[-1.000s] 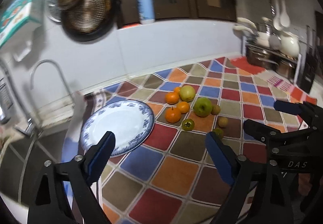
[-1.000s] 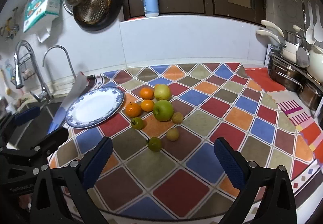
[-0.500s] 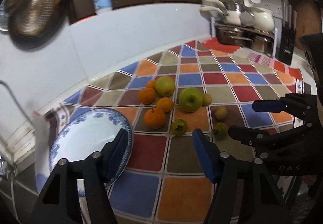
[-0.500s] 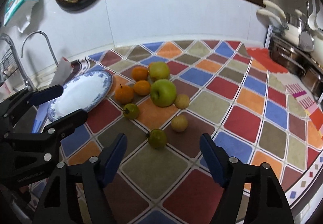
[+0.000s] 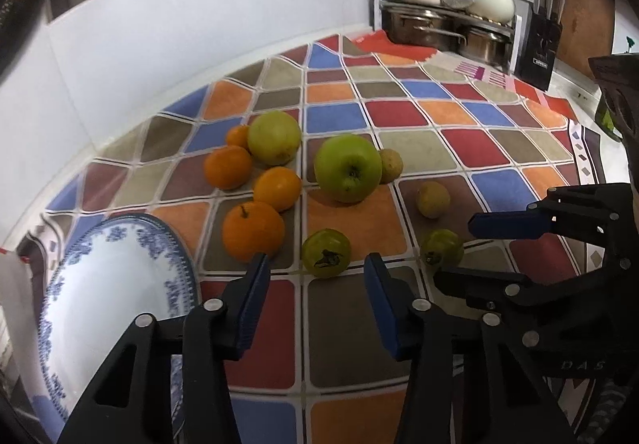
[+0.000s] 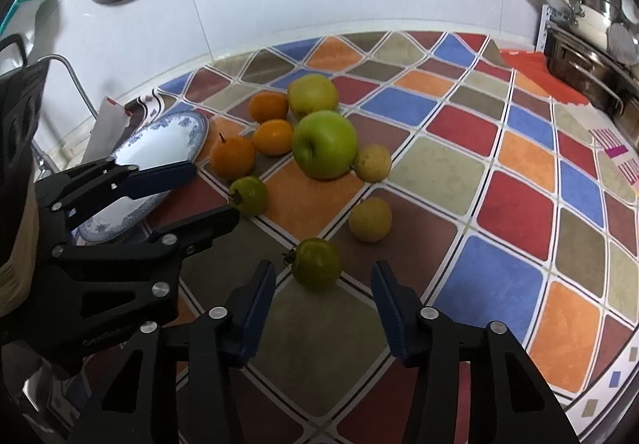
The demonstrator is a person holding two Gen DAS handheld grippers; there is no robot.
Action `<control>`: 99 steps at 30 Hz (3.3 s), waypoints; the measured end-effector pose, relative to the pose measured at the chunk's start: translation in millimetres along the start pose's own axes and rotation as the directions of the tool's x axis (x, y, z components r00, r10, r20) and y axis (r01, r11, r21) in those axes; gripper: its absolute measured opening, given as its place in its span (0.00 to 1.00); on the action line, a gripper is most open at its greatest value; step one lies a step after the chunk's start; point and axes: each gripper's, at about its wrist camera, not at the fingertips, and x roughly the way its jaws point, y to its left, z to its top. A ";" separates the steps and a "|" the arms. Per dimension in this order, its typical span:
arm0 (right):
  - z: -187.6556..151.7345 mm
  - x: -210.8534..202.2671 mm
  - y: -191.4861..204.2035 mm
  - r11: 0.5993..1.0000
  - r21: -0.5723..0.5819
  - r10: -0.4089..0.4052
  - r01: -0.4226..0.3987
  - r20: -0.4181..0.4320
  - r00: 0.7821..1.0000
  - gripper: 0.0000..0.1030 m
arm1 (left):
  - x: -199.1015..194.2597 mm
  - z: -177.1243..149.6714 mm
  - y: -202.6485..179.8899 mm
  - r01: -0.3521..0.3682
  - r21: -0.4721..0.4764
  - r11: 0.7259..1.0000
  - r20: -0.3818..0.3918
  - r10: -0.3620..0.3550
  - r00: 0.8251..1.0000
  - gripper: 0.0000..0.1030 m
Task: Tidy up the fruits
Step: 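Grasp a small green fruit with the left tool while the right tool grasps another, then carry both green fruits over the blue-and-white plate and open both tools to release them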
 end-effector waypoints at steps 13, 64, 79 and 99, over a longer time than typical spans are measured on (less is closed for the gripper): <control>3.4 12.4 -5.3 0.999 0.025 0.042 -0.042 -0.021 0.999 0.32 | 24.8 6.7 -1.9 0.041 0.016 0.999 -0.050 -0.040 0.998 0.32; 64.0 -38.0 98.2 0.908 -0.325 0.337 -0.265 0.187 0.923 0.29 | -130.4 -36.4 75.2 -0.365 -0.444 0.819 0.023 0.417 0.909 0.29; 106.2 41.0 163.4 0.877 -0.378 0.353 -0.298 0.085 0.932 0.29 | -86.3 -48.9 153.2 -0.399 -0.497 0.771 -0.075 0.420 0.904 0.29; 127.4 114.3 177.3 0.901 -0.324 0.301 -0.288 -0.011 0.954 0.33 | -37.9 -54.8 192.3 -0.392 -0.512 0.764 -0.149 0.371 0.917 0.39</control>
